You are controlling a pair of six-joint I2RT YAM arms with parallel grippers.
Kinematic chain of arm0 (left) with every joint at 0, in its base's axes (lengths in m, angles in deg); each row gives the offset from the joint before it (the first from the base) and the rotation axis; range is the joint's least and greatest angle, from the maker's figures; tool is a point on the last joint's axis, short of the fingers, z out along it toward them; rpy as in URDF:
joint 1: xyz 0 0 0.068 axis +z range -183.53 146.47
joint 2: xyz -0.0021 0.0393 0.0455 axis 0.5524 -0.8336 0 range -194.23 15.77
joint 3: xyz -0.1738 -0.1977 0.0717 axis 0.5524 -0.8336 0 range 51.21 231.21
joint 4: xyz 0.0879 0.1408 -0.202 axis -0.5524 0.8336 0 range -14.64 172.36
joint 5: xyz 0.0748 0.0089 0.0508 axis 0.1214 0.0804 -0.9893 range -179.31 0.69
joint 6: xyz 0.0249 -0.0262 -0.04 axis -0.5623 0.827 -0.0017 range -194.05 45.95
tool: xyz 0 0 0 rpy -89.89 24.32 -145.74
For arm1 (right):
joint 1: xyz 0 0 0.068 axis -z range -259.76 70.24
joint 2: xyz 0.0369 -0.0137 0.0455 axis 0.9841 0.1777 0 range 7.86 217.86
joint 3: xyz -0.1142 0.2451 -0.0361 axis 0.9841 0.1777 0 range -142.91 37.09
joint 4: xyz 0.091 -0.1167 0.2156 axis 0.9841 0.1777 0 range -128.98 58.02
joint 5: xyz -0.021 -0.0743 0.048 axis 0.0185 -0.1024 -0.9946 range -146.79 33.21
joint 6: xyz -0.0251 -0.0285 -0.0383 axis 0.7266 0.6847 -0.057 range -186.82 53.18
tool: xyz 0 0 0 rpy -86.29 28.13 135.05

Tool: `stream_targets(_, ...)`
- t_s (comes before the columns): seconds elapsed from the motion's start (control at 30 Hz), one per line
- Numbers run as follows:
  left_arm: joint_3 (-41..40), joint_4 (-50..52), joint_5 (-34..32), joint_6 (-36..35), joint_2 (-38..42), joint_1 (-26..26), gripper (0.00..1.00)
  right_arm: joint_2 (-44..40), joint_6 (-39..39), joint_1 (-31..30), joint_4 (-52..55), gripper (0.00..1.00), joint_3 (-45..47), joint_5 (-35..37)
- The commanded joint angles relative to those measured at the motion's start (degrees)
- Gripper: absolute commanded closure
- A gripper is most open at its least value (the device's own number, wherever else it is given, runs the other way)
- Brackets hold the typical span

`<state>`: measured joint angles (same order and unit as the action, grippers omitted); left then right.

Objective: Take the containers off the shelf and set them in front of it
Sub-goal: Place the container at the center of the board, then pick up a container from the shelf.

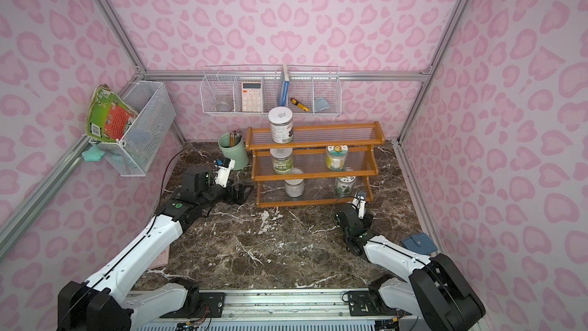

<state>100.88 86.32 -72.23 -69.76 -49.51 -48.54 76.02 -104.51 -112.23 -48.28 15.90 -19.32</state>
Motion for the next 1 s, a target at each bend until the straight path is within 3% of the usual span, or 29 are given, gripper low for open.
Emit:
stream_targets(0.0, -0.1, -1.0, -0.5, -0.6, 0.3, -0.1, 0.01, -0.5, -1.4, -0.5, 2.0, 0.01, -0.4, 3.2)
stream_targets(0.27, -0.2, -0.8, -1.2, -0.8, 0.4, -0.6, 0.01, -4.8, -1.2, -1.0, 3.1, 0.01, 0.9, 5.5)
stream_targets(0.53, 0.2, -1.5, -0.5, 0.8, 1.2, -1.0, 0.01, -17.2, 4.5, -1.6, 5.4, 0.01, 1.1, 3.4)
stream_targets(0.63, 2.0, -1.2, 3.5, 0.2, 2.0, -1.0, 0.01, -22.2, 6.8, -1.6, 8.3, 0.01, 0.0, 2.2)
stream_targets(0.8, 10.1, 2.8, 2.6, 0.2, 3.5, -3.4, 0.00, -29.4, 12.7, -1.3, 8.3, 0.01, -1.2, -2.5)
stream_targets(0.97, 20.5, 7.4, 1.4, -1.7, -0.2, -5.4, 0.01, -26.9, 16.1, -0.9, 7.9, 0.01, -6.5, -8.0)
